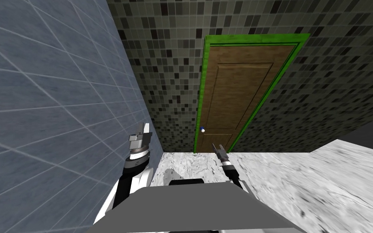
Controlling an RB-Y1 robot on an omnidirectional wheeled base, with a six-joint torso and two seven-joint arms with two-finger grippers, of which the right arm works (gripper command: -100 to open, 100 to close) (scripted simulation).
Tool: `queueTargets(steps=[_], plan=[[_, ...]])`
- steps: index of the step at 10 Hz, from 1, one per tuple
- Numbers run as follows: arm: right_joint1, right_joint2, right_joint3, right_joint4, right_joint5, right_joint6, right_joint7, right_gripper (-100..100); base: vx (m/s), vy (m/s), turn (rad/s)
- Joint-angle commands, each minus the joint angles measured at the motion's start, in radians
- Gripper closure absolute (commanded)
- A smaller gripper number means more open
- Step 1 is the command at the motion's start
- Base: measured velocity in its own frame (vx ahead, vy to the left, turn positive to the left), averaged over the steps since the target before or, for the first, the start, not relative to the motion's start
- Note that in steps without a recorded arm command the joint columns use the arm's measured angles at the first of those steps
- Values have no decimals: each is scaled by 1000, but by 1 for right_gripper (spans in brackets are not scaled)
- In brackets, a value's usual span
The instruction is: Pull the door open
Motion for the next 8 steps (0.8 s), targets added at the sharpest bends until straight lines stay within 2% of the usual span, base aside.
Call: queueTargets(steps=[1,6,8], plan=[[-5,-1,-12,38,10,-18,28,-100,96,11,-3],[-25,2,-52,166,51,-70,126,-100,123,21,-9],[-30,3,-62,197,61,-83,150,-100,135,-1,-5]])
